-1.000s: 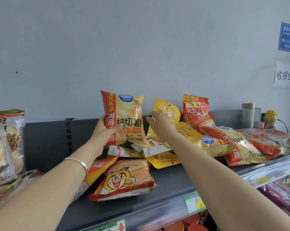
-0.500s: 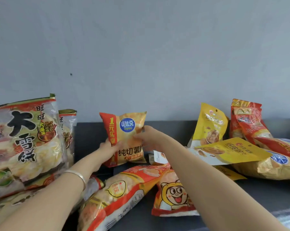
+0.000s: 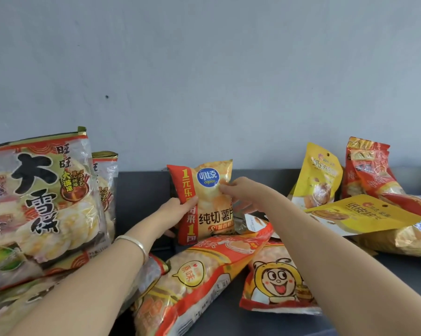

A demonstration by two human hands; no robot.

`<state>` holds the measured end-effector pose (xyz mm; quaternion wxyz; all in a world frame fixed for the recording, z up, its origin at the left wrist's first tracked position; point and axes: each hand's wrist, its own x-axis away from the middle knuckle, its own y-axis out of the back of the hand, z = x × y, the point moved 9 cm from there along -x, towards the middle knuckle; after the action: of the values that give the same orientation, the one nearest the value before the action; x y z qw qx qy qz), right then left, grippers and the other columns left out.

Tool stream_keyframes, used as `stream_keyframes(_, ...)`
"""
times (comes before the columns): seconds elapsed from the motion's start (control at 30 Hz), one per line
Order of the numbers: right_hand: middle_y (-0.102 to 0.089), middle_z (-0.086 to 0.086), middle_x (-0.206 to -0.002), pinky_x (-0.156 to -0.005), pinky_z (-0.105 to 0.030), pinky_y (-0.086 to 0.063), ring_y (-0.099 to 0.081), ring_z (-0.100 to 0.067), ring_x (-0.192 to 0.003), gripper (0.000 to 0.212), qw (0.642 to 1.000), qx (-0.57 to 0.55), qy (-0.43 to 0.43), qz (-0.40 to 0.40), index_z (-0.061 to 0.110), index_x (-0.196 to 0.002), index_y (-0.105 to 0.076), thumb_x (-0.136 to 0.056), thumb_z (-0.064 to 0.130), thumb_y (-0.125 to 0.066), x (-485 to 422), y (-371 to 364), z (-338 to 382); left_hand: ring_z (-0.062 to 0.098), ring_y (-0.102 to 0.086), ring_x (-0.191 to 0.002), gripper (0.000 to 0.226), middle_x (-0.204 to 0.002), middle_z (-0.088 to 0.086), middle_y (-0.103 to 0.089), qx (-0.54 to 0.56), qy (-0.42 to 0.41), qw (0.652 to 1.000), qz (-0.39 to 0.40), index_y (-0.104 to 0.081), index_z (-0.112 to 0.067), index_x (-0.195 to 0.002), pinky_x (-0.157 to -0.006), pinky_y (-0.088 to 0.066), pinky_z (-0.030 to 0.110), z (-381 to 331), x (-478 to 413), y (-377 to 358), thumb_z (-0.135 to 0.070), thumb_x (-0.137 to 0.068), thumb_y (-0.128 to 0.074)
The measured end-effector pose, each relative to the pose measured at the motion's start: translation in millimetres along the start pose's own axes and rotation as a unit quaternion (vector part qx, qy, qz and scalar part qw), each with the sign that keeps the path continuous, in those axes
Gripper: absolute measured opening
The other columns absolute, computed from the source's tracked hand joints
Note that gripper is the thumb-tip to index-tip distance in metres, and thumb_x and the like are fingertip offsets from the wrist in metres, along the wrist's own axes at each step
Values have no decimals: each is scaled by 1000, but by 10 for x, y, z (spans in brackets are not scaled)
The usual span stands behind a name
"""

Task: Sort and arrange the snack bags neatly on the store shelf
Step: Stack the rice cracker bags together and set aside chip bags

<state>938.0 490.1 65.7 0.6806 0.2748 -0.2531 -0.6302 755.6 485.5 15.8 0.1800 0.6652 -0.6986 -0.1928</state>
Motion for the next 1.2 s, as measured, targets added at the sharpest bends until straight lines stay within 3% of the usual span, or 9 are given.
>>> stream_keyframes(0.1,-65,-7,-114,-84,-37,-55,-64,-24,-91,50,999,40,-8,-17,12,-131,-49,-96,48,-46,71,11,21,33,-55,-116,66,-130,8,-56,-3,16,1000,6,-43,-17,-135,-87,-48,48,18,-3,-19,-64,-88,-39)
stream_keyframes(0.27,-62,-2,-93,-67,-27,-52,-60,-17,-78,42,989,114,29,-92,8,-115,-60,-96,44,-49,215,137,102,32,-52,-119,66,-133,8,-54,70,0,997,-11,-38,-14,-137,-95,-43,49,33,1,20,-57,-87,-50)
stream_keyframes(0.37,-61,0,-84,-73,-32,-54,-58,-13,-70,36,973,158,46,-160,8,-106,-63,-94,40,-53,288,196,147,26,-53,-109,55,-123,7,-53,80,-33,994,-65,-36,-13,-126,-84,-45,40,-3,60,162,-49,-89,-54)
stream_keyframes(0.43,-62,0,-86,-70,-31,-53,-59,-13,-73,29,966,173,53,-183,12,-104,-62,-93,37,-54,370,180,199,21,-51,-98,41,-110,4,-52,50,-59,992,-100,-40,-12,-114,-75,-44,34,-44,145,266,-44,-91,-53)
stream_keyframes(0.53,-66,-1,-97,-73,-33,-56,-64,-16,-82,25,958,209,72,-181,16,-107,-60,-93,35,-53,505,58,333,16,-53,-85,26,-93,0,-53,-8,-91,987,-134,-48,-13,-99,-63,-41,29,-81,333,394,-38,-94,-50)
stream_keyframes(0.67,-65,-1,-99,-69,-32,-54,-63,-17,-85,25,938,272,108,-183,19,-109,-59,-95,37,-48,699,-163,583,15,-53,-88,18,-97,-2,-57,-132,-122,969,-171,-56,-17,-94,-71,-39,30,-122,650,593,-35,-93,-52)
stream_keyframes(0.83,-62,-3,-100,-72,-36,-54,-60,-22,-90,25,907,338,191,-166,20,-110,-56,-98,37,-43,1007,-642,979,16,-55,-88,13,-93,-2,-60,-191,-123,949,-218,-55,-21,-88,-73,-42,30,-31,1211,944,-33,-92,-53)
stream_keyframes(1.03,-64,-5,-101,-69,-36,-48,-62,-28,-92,22,871,332,340,-127,17,-105,-58,-98,31,-43,1492,-1573,1725,16,-59,-84,14,-92,-7,-62,-298,-60,913,-274,-58,-24,-96,-73,-52,37,444,2181,1535,-36,-91,-52)
stream_keyframes(1.2,-64,-7,-103,-67,-35,-47,-62,-30,-91,24,841,315,433,-76,18,-111,-57,-98,29,-41,1968,-2464,2395,17,-61,-74,11,-84,-5,-63,-321,25,892,-318,-55,-25,-85,-67,-52,37,1031,2994,2269,-35,-90,-53)
